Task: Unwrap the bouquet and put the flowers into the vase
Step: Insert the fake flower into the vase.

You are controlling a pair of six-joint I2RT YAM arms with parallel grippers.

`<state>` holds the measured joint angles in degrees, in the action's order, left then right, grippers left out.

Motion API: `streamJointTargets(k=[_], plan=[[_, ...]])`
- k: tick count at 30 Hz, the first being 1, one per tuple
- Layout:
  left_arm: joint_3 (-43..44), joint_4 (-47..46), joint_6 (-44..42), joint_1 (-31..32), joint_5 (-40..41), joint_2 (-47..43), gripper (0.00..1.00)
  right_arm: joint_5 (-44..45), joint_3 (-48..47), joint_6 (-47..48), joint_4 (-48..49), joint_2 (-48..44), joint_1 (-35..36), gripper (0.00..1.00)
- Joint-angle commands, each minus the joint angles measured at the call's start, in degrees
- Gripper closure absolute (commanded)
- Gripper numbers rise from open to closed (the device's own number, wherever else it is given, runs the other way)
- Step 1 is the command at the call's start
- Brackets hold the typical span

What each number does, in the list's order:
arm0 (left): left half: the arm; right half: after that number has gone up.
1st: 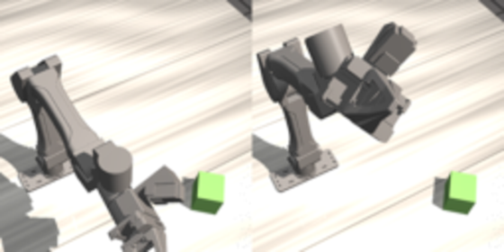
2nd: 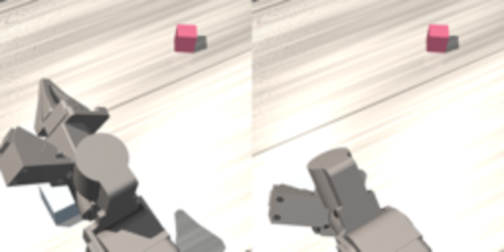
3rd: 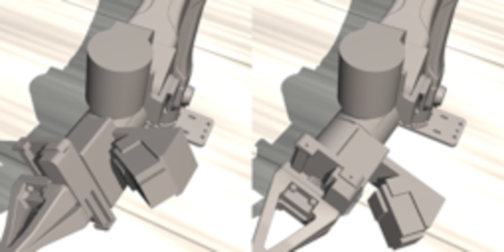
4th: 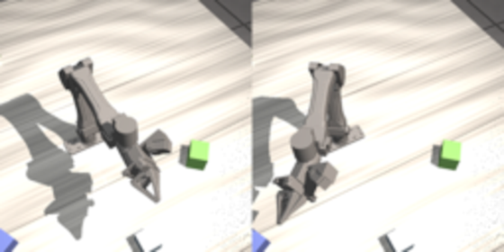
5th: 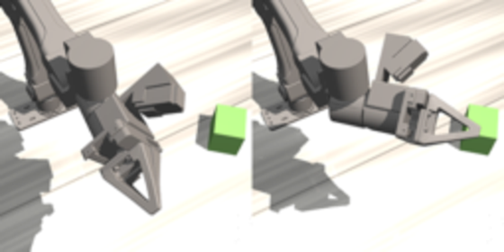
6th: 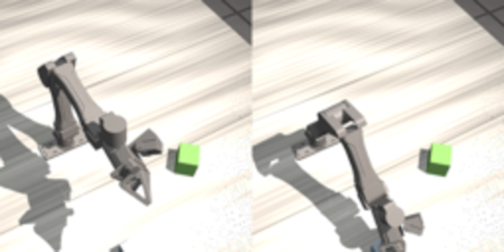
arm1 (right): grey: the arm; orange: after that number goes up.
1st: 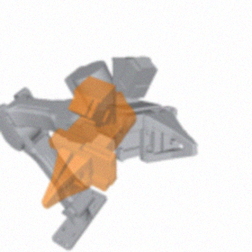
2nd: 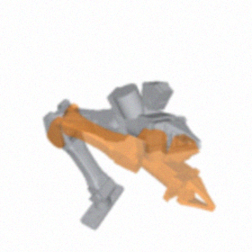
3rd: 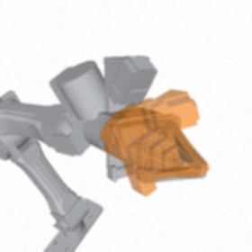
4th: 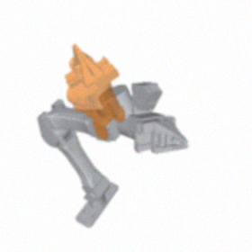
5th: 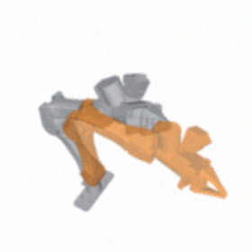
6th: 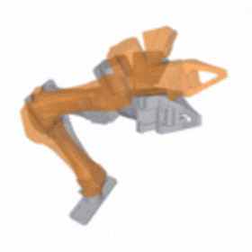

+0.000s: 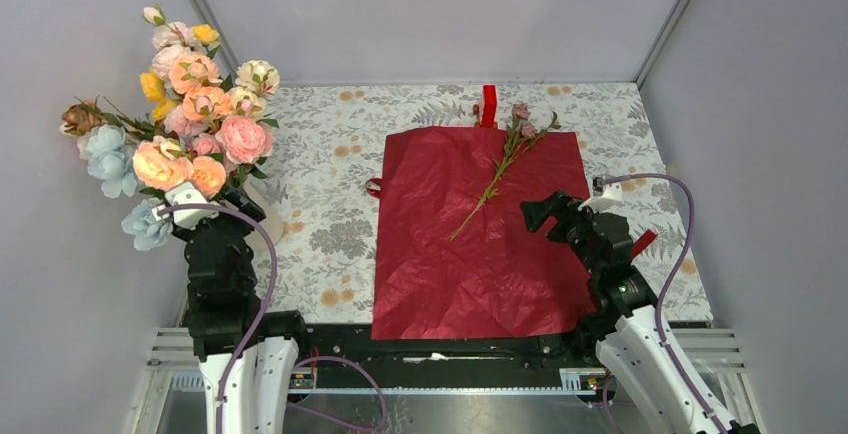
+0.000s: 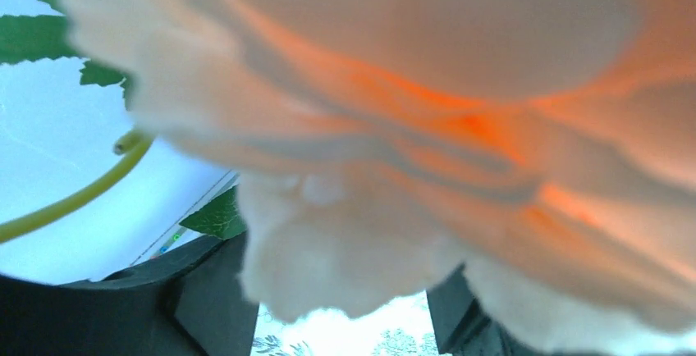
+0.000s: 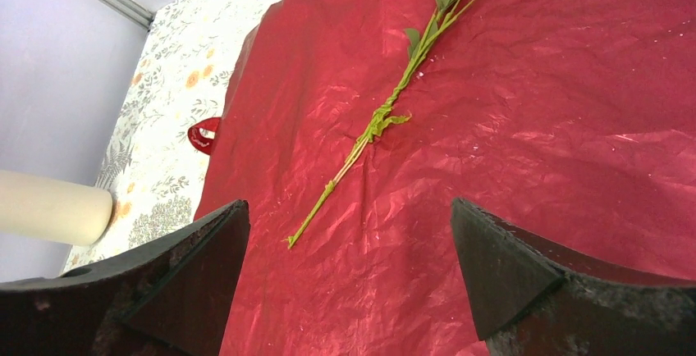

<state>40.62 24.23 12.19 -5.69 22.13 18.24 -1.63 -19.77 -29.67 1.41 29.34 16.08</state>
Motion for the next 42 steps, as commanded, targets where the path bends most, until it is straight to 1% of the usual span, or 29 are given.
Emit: streamJointTargets(k=[1, 7, 10, 14, 27, 32, 33, 37, 42], plan=[[3.16, 1.37, 0.73, -0.17, -1.66, -0.96, 0.28, -0.66, -2.89, 0.39, -0.70, -0.60, -0.34, 0.02], [4.05, 3.66, 1.34, -0.19, -1.38, -1.80, 0.08, -0.66, -3.25, 0.58, -1.10, -0.91, -0.34, 0.02], [3.84, 4.44, 1.66, -0.15, -3.26, -2.45, 0.05, -0.66, -3.51, 0.81, -1.98, -1.08, -0.34, 0.02], [3.04, 4.92, 2.93, 0.36, -7.57, -2.49, 0.03, -0.48, -3.90, 1.19, -3.55, -1.11, -0.34, 0.02], [2.94, 8.44, 5.83, 4.90, -14.00, -3.00, 0.02, -0.33, -4.88, 1.19, -3.72, -0.13, -0.34, 0.02], [1.92, 8.12, 3.81, 5.43, -18.09, -3.01, 0.02, -0.86, -5.54, 1.20, -3.79, 0.77, -0.37, 0.02], [1.70, 8.12, 3.16, 6.62, -18.71, -3.09, 0.02, -0.96, -5.66, 1.19, -3.78, 0.91, -0.34, 0.02], [0.92, 8.12, 0.31, 7.72, -23.18, -2.79, 0.02, -1.35, -6.04, 1.02, -3.76, 1.48, -0.34, 0.02], [0.29, 7.68, -0.80, 8.54, -27.53, -1.93, 0.02, -1.79, -6.50, 0.63, -3.72, 2.24, -0.34, 0.02]])
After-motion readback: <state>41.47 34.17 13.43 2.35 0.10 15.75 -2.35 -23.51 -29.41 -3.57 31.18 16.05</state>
